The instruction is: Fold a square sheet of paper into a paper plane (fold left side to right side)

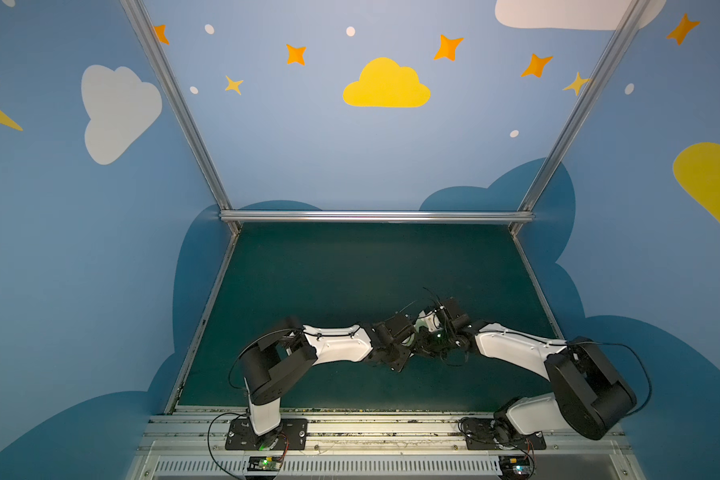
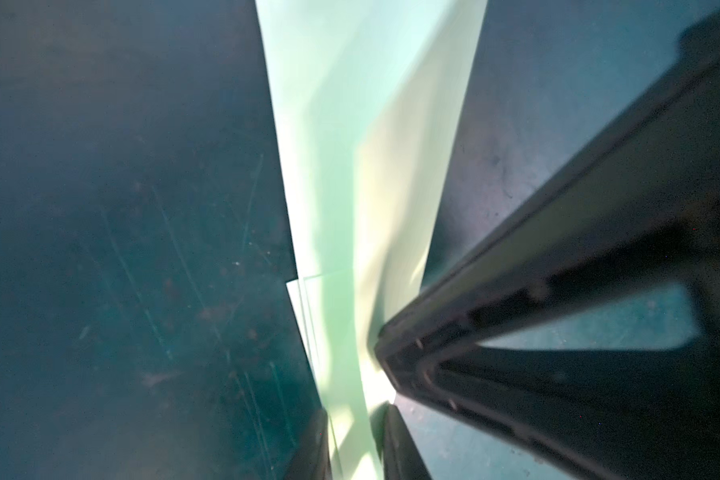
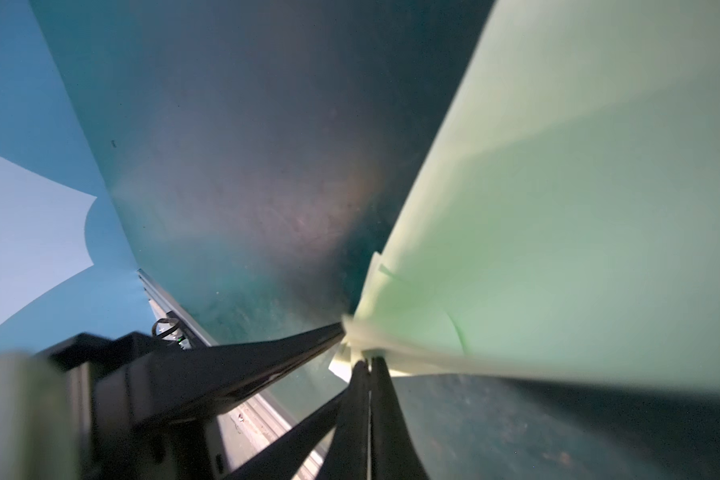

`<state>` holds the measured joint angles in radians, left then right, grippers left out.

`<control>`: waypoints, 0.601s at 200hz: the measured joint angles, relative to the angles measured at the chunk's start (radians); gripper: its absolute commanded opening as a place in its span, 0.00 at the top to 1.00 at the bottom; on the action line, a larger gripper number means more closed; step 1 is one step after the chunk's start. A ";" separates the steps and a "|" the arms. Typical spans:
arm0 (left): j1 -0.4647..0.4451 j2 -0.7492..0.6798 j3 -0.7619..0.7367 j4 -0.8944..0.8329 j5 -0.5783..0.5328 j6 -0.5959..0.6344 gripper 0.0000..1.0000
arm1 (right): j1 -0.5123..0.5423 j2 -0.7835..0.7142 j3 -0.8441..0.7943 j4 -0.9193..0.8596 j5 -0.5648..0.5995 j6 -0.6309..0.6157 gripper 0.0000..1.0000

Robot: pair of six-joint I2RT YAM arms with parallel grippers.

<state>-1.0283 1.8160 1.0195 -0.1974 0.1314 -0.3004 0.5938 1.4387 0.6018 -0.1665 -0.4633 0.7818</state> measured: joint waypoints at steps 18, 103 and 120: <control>0.001 0.000 0.000 0.002 0.007 0.000 0.70 | 0.000 0.013 -0.009 0.007 0.010 0.001 1.00; -0.002 -0.047 -0.050 0.022 0.041 0.053 0.43 | -0.012 0.032 -0.013 0.026 0.018 0.002 1.00; -0.005 -0.048 -0.050 0.021 0.033 0.066 0.43 | -0.013 0.032 -0.013 0.028 0.018 0.002 1.00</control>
<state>-1.0328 1.7683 0.9691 -0.1768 0.1646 -0.2344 0.5812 1.4712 0.5884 -0.1383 -0.4450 0.7837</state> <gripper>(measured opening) 0.570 0.048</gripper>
